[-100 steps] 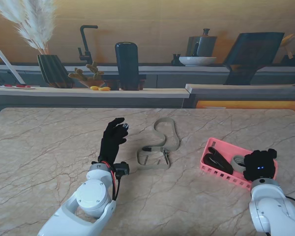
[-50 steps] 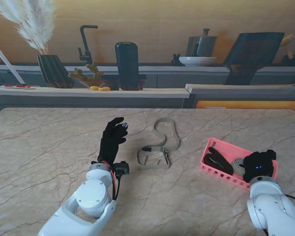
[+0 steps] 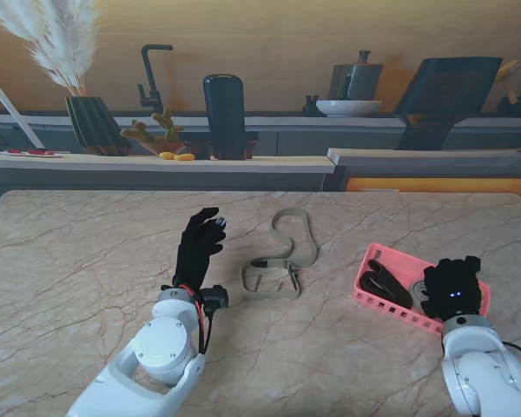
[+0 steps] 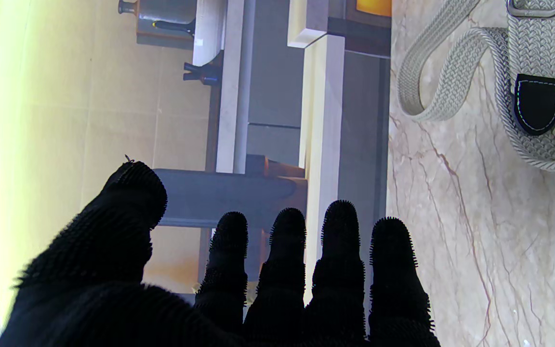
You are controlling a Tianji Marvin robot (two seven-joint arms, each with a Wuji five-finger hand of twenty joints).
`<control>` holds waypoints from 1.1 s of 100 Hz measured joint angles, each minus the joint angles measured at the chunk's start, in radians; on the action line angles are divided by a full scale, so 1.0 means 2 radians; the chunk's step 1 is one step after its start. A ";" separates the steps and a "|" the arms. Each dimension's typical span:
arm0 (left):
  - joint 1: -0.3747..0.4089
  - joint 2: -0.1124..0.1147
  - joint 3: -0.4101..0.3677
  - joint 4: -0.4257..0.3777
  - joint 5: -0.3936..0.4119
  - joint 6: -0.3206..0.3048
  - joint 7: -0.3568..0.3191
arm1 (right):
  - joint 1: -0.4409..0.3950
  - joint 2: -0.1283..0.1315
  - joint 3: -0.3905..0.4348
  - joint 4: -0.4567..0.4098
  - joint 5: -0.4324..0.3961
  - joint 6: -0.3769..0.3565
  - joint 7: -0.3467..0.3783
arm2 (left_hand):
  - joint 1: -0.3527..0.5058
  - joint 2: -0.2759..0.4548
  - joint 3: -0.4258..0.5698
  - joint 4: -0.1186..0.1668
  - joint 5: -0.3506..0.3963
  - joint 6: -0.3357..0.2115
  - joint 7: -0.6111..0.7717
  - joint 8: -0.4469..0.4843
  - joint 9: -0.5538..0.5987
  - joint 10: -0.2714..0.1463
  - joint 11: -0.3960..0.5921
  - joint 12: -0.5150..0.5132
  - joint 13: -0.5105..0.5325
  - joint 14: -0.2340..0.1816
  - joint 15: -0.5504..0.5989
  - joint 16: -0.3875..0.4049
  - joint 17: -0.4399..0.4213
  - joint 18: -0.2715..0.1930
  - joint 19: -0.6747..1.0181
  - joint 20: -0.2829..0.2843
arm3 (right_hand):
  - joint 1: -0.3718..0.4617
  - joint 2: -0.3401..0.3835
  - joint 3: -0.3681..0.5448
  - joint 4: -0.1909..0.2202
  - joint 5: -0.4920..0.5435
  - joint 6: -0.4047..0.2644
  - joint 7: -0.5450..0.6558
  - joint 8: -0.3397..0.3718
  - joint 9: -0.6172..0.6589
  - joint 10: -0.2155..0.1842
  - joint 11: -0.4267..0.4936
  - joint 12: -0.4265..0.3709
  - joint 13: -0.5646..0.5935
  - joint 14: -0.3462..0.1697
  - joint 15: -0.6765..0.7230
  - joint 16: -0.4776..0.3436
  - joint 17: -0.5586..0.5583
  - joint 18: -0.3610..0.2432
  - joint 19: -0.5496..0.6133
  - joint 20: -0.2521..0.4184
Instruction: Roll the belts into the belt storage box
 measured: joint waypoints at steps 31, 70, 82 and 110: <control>0.000 0.000 0.000 0.000 0.003 0.000 0.001 | -0.001 -0.001 0.008 0.006 0.052 -0.031 -0.057 | 0.000 0.000 0.000 0.000 0.000 0.000 0.000 0.005 0.000 0.000 0.000 0.003 0.000 0.000 -0.001 0.002 0.000 0.000 0.000 0.000 | -0.001 0.000 0.021 0.000 0.000 -0.005 0.002 0.002 0.001 -0.001 0.005 0.001 0.000 -0.001 0.007 0.001 0.012 0.000 0.015 0.005; 0.000 0.001 -0.003 0.002 0.028 -0.003 0.000 | 0.011 -0.002 -0.009 -0.033 0.142 -0.151 -0.085 | 0.000 0.000 -0.007 0.000 0.006 -0.001 0.000 0.005 0.005 0.000 0.000 0.003 -0.001 0.000 -0.001 0.008 0.000 0.020 0.024 0.012 | 0.006 0.000 0.022 0.000 0.000 -0.026 0.008 -0.001 0.020 -0.015 0.006 0.001 0.024 -0.014 0.016 0.001 0.050 -0.019 0.035 0.005; 0.000 0.002 -0.003 0.004 0.037 -0.006 -0.003 | 0.036 -0.002 -0.038 -0.035 0.184 -0.194 -0.074 | 0.000 0.000 -0.011 0.000 0.011 -0.001 0.000 0.005 0.010 0.000 0.000 0.003 -0.001 0.000 -0.001 0.009 0.000 0.022 0.027 0.013 | 0.006 0.000 0.027 0.000 0.001 -0.037 0.020 -0.007 0.046 -0.034 -0.001 -0.005 0.045 -0.023 0.000 -0.009 0.057 -0.019 0.035 0.005; -0.001 0.005 -0.005 0.012 0.048 -0.010 -0.014 | 0.105 -0.001 -0.122 -0.023 0.231 -0.217 -0.020 | 0.005 0.006 -0.018 0.000 0.016 -0.001 0.000 0.005 0.019 0.000 0.000 0.003 -0.001 0.000 -0.001 0.014 0.000 0.022 0.032 0.015 | 0.002 0.000 0.032 0.000 0.006 -0.028 0.026 -0.029 0.071 -0.046 -0.018 -0.015 0.055 -0.027 -0.044 -0.030 0.061 -0.013 -0.001 -0.016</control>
